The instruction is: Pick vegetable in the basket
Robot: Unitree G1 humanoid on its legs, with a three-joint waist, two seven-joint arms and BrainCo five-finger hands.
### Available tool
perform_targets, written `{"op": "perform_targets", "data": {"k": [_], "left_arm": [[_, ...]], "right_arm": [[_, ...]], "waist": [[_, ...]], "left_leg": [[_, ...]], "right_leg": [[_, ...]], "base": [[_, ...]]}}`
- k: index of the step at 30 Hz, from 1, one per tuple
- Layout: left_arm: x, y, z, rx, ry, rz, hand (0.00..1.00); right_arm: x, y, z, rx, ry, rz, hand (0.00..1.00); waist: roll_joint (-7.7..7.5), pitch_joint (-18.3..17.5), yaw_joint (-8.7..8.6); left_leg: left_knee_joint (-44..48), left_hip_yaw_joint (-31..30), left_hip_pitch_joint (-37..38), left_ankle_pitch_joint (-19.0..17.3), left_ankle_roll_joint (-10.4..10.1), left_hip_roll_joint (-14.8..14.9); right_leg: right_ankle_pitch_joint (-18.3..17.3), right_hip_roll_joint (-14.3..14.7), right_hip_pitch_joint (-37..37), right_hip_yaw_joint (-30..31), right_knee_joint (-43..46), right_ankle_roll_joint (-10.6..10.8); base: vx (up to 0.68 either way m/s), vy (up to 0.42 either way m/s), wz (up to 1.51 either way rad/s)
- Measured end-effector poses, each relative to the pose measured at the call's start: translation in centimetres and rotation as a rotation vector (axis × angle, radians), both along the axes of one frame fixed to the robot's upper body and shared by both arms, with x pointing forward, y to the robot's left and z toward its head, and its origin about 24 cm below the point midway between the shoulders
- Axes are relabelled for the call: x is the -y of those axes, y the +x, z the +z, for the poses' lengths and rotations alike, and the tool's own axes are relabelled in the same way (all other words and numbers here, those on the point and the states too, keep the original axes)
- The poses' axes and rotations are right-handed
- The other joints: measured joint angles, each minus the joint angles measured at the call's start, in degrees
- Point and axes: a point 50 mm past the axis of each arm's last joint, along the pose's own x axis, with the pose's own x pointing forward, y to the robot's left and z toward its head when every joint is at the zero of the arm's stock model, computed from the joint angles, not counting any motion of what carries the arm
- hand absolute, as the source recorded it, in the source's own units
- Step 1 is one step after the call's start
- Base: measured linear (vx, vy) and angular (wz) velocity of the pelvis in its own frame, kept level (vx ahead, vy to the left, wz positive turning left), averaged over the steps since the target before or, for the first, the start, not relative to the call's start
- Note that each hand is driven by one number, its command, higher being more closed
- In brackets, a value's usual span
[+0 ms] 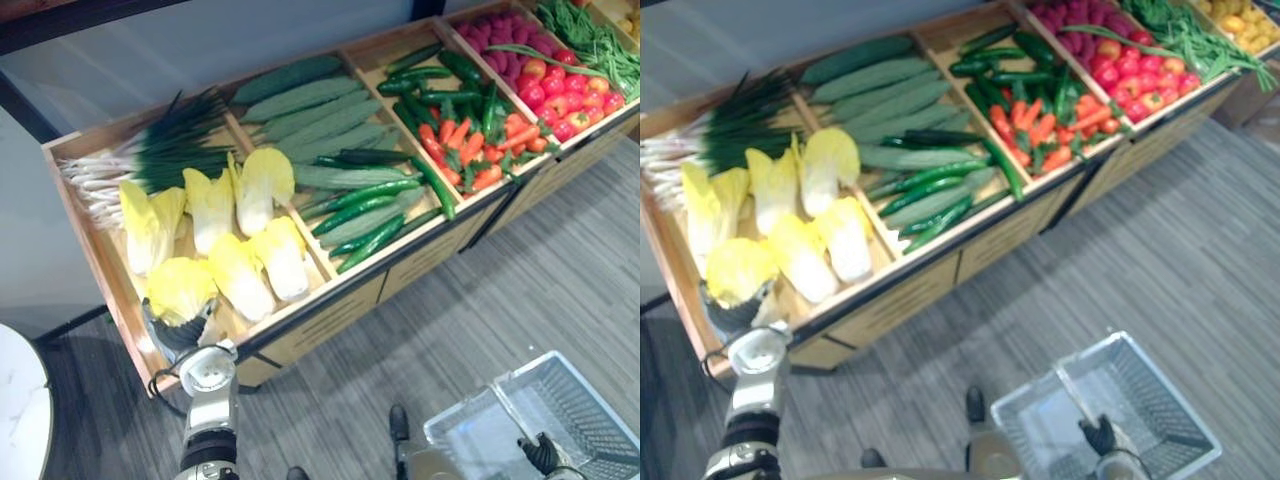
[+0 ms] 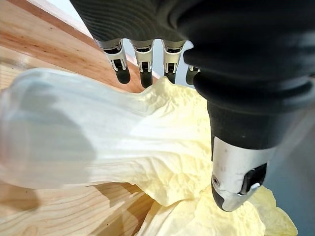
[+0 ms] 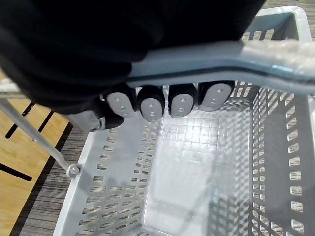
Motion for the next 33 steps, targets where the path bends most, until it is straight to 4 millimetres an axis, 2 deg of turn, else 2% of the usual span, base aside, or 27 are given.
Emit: {"op": "perform_targets", "data": {"k": [21, 23, 31, 32, 33], "left_arm": [[-0.6, -0.8, -1.8, -0.071, -0.066, 0.072, 0.0], [-0.9, -0.5, -1.9, -0.078, -0.071, 0.082, 0.0], [-2.3, -0.6, -2.7, -0.199, -0.028, 0.092, 0.0], [-2.5, -0.6, -2.8, -0.218, -0.015, 0.094, 1.0], [-2.6, -0.7, -2.9, -0.225, -0.012, 0.094, 1.0]], "right_arm": [[-0.4, 0.6, 0.2, 0.021, -0.003, 0.046, 1.0], [-0.3, 0.9, 0.4, 0.029, -0.006, 0.056, 1.0], [-0.1, 1.6, 0.7, 0.039, -0.015, 0.087, 1.0], [0.0, 1.7, 0.8, 0.039, -0.02, 0.09, 1.0], [0.1, 1.7, 0.8, 0.039, -0.023, 0.09, 1.0]], "waist": [[0.1, 1.03, -0.06], [0.1, 2.15, -0.09], [0.2, 2.99, -0.09], [0.31, 3.12, -0.08], [0.37, 3.15, -0.07]], "left_leg": [[-0.08, 1.85, -0.14, -0.7, 0.05, -0.23], [-0.08, 1.89, -0.14, -0.7, 0.05, -0.23], [-0.08, 3.35, -0.74, -0.71, 0.03, -0.33], [-0.07, 3.45, -0.67, -0.7, 0.03, -0.35], [-0.07, 3.5, -0.65, -0.7, 0.03, -0.38]], "right_leg": [[0.64, 0.24, -1.91, 2.38, 0.01, 0.1], [0.64, 0.27, -2.14, 2.53, 0.31, 0.1], [0.84, 0.53, -3.9, 4.01, 0.86, 0.16], [0.85, 0.54, -3.89, 4.11, 0.86, 0.16], [0.85, 0.54, -3.9, 4.17, 0.86, 0.16]], "base": [[-0.02, -0.036, -0.07], [-0.05, -0.049, -0.01], [-0.02, -0.048, -0.1], [0.0, -0.031, -0.04], [-0.01, -0.039, -0.06]]}}
